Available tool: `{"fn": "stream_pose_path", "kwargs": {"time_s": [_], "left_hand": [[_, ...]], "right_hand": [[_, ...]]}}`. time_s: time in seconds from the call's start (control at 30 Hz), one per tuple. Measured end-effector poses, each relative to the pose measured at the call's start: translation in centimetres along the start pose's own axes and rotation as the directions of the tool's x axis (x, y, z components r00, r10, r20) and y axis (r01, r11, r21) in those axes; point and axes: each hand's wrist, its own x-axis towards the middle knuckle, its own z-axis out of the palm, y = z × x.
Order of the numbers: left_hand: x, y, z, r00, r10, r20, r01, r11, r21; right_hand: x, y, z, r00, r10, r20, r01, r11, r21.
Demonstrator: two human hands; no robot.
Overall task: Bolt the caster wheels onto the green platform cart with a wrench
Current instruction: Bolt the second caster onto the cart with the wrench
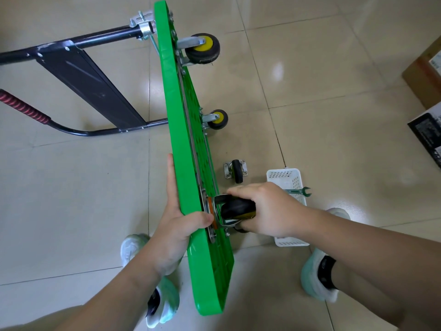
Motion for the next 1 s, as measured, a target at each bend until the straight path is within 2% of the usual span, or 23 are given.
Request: {"fn": "stream_pose_path", "kwargs": {"time_s": [0.37, 0.53, 0.67, 0.77, 0.87, 1.0], "left_hand": [[0.1, 0.1, 0.0, 1.000, -0.004, 0.027, 0.004, 1.000, -0.004], [0.1, 0.0, -0.1, 1.000, -0.002, 0.008, 0.002, 1.000, -0.005], [0.1, 0.1, -0.1, 1.000, 0.004, 0.006, -0.004, 1.000, 0.006], [0.1, -0.1, 0.0, 1.000, 0.011, 0.010, -0.011, 1.000, -0.006], [0.1, -0.3, 0.0, 1.000, 0.014, 0.011, -0.014, 1.000, -0.027], [0.1, -0.6, -0.2, 1.000, 0.024, 0.014, -0.023, 0.998, -0.050]], "right_hand": [[-0.8, 0.8, -0.9, 1.000, 0.019, -0.012, -0.020, 1.000, -0.009], [-2.4, 2.1, -2.6, 0.989, 0.131, 0.061, -0.130, 0.991, -0.024], [-5.3, 5.3, -3.4, 0.913, 0.379, 0.150, -0.367, 0.925, -0.103], [-7.1, 8.8, -2.3, 0.837, 0.508, 0.203, -0.476, 0.859, -0.190], [-7.5, 12.4, 0.1, 0.780, 0.598, 0.185, -0.551, 0.796, -0.250], [-6.0, 16.9, 5.1, 0.713, 0.689, 0.129, -0.655, 0.720, -0.229]]}}
